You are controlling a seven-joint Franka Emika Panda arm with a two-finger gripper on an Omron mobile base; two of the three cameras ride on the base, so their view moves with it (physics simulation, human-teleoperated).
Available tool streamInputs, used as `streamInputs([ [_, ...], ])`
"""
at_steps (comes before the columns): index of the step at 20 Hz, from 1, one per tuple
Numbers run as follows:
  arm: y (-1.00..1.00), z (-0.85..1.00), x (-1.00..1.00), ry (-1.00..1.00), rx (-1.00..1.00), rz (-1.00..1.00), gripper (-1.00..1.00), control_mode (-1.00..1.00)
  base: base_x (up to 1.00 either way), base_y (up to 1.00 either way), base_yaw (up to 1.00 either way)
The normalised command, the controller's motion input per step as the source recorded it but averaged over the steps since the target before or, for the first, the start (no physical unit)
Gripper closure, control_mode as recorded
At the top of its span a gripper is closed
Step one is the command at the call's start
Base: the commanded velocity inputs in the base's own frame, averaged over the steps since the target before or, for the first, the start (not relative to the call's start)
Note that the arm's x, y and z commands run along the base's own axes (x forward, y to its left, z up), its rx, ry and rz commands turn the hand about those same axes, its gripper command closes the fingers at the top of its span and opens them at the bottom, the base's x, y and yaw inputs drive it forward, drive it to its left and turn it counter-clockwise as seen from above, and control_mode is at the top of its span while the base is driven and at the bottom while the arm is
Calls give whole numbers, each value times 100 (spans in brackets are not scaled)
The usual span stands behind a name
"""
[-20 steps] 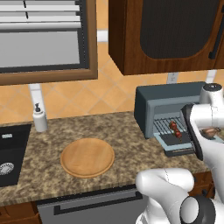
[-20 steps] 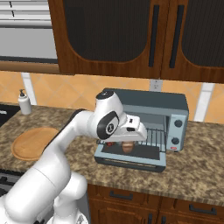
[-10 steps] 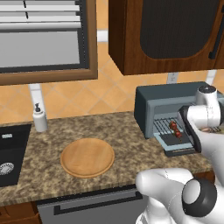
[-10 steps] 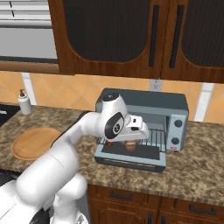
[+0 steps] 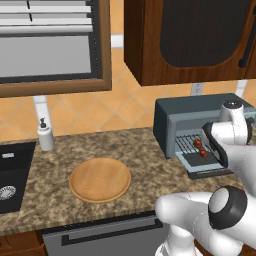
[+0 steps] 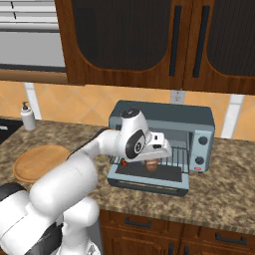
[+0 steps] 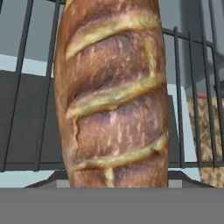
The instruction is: Pick up the kebab skewer and baguette bread, and place them inside the toaster oven. Close the toaster oven door and start by setting the timer.
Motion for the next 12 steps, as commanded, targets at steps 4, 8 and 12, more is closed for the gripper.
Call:
streamInputs([
  [4, -18, -7, 32, 2, 0, 6, 100, -100, 0, 0, 0],
  [8, -15, -4, 33, 1, 0, 6, 100, -100, 0, 0, 0],
  [12, -9, -5, 35, 2, 0, 5, 100, -100, 0, 0, 0],
])
